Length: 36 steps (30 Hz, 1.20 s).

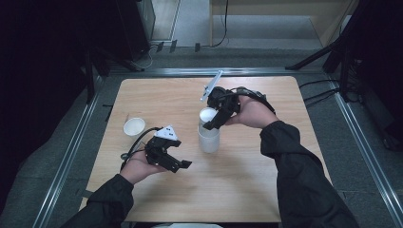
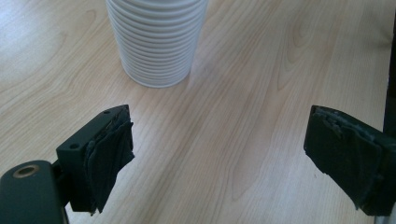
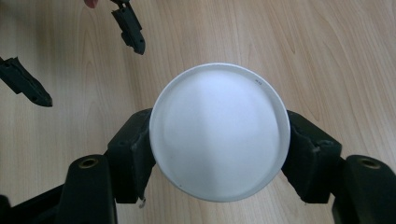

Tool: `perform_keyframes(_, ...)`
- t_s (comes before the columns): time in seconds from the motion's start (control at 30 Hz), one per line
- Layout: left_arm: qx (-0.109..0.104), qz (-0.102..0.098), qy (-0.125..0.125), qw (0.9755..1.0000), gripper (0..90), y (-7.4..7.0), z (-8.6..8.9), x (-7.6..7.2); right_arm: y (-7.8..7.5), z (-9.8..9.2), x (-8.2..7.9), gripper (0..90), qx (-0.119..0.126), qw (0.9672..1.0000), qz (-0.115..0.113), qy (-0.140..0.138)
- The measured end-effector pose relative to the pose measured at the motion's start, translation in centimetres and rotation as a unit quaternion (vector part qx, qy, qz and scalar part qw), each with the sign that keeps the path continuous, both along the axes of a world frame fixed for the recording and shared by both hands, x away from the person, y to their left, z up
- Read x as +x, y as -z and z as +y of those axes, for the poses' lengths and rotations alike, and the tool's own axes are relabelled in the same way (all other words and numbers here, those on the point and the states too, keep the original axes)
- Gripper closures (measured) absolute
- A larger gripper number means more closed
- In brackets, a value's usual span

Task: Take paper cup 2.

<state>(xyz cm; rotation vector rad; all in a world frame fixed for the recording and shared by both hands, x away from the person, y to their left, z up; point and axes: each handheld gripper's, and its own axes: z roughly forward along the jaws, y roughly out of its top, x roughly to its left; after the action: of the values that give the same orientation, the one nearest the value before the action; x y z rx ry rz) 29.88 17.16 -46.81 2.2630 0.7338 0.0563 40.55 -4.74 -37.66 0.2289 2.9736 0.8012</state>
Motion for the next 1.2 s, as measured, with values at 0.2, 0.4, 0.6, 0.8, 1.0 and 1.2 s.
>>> perform_keyframes(0.2, -0.005, 0.000, -0.007, 1.0000, 8.1, 0.1, 0.0, 0.7, -0.2, 0.0, -0.1, 33.4, 0.001, 1.0000, 0.000, 0.003)
perform_keyframes(0.4, -0.011, -0.001, -0.006, 0.9999, 8.1, -0.1, 0.1, 1.1, -1.1, 0.0, -0.1, 33.6, 0.000, 1.0000, -0.001, 0.003)
perform_keyframes(0.6, -0.018, 0.000, -0.005, 0.9998, 8.1, -0.3, 0.2, 1.3, -2.2, 0.2, -0.2, 33.8, -0.003, 0.9999, 0.005, 0.011)
perform_keyframes(0.8, -0.022, -0.001, -0.003, 0.9997, 8.9, -0.3, 0.3, 1.6, -3.7, 0.1, -0.4, 33.9, -0.004, 0.9998, 0.004, 0.021)
perform_keyframes(1.0, -0.030, -0.002, -0.005, 0.9995, 13.9, -0.4, 0.6, 1.6, -5.4, -0.1, -0.9, 33.9, 0.003, 0.9997, 0.000, 0.026)
perform_keyframes(1.2, -0.027, 0.000, -0.003, 0.9996, 14.0, -0.4, 0.8, 1.6, -7.3, -0.3, -1.4, 34.2, 0.009, 0.9994, 0.001, 0.033)
